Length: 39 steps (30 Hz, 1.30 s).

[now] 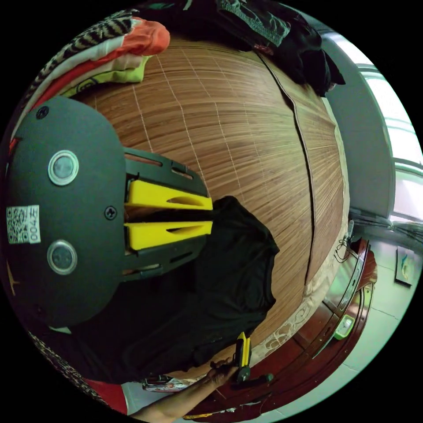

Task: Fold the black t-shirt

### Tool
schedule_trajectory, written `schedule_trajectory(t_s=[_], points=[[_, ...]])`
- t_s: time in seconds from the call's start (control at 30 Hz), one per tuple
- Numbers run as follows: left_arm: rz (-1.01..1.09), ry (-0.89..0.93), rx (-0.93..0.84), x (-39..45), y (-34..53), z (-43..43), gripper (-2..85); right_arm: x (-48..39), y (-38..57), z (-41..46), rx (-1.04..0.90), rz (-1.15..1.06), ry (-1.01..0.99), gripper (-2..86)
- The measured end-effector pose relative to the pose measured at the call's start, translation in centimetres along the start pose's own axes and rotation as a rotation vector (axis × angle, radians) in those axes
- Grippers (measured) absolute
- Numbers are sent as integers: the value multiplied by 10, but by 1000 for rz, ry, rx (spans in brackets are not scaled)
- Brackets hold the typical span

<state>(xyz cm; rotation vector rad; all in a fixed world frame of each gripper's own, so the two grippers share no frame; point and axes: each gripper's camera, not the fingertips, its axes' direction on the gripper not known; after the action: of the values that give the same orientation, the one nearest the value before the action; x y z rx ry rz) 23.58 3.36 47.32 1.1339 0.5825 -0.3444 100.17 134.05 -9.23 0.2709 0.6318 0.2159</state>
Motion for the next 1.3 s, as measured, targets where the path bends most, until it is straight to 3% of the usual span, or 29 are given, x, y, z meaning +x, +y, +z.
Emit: schedule_trajectory(t_s=[0.2,0.57,0.83,1.0,1.17,1.3], points=[[115,-171,2,22,-17,11,21,-15,-19,3,-2,-21,95,27],[155,-303,11,15,-65,32,10,-11,-90,10,23,32,213,15],[5,-347,36,-6,-90,35,12,2,-122,6,-20,87,218,20],[-16,-293,58,-7,-65,12,15,11,-87,-31,0,151,143,33],[-86,-224,197,-26,-18,-48,15,-3,14,-102,144,185,4,42],[-130,-211,220,-41,30,-98,16,-43,89,-122,131,113,54,43]])
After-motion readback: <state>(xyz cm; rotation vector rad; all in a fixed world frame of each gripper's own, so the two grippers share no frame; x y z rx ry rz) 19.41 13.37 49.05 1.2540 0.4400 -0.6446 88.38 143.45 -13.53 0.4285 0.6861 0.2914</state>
